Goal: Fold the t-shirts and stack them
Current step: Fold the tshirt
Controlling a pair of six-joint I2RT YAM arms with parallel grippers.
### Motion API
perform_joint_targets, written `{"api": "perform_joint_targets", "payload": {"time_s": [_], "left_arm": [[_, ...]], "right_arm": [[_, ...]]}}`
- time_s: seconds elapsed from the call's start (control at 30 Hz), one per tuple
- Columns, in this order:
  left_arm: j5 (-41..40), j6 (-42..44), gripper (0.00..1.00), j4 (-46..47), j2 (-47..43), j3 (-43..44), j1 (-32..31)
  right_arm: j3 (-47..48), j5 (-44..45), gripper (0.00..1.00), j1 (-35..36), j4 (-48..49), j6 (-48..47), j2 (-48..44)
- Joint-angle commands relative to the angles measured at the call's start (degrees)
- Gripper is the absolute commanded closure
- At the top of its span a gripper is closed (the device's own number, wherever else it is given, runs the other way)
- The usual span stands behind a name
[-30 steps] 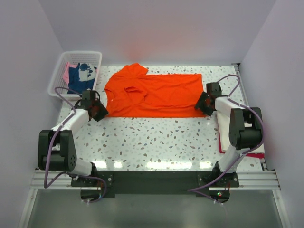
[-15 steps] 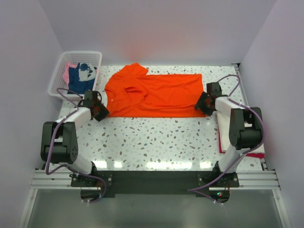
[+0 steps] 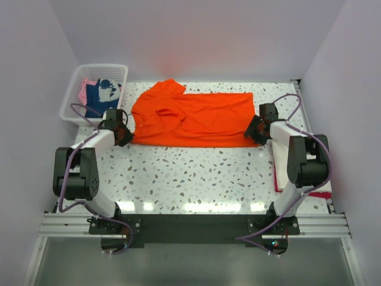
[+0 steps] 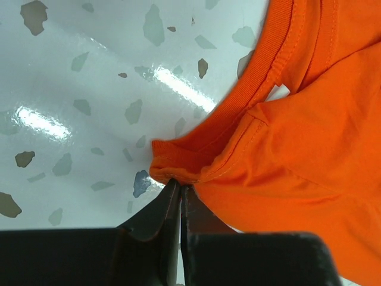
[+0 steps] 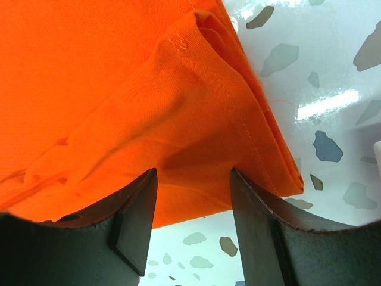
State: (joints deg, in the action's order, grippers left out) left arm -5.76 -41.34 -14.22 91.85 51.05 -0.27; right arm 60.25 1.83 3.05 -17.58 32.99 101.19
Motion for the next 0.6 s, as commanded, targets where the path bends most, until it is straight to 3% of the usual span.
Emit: {"api": "perform_joint_targets", "payload": {"time_s": [0.0,0.07,0.5,0.57], "left_arm": [[-2.4,2.1,0.96,1.6,0.9,2.9,0.3],[-2.7,2.5,1.00,1.2,0.7,3.2,0.3],[-3.6,3.9,1.00,-4.8,-4.7,3.3,0.3],[-2.5,2.7,0.85,-4.3,-6.5,1.3,0.3]], "right_arm": [[0.7,0.0,0.44,-0.6,-1.9,-0.7,0.1],[0.7,0.2,0.44,-0.6,-2.0,-0.7,-0.1],[0.7,0.0,0.44,-1.4,-3.2,-1.3,-2.3],[0.3,-0.6,0.44,-1.3,-3.2,-1.3,-2.6]]}}
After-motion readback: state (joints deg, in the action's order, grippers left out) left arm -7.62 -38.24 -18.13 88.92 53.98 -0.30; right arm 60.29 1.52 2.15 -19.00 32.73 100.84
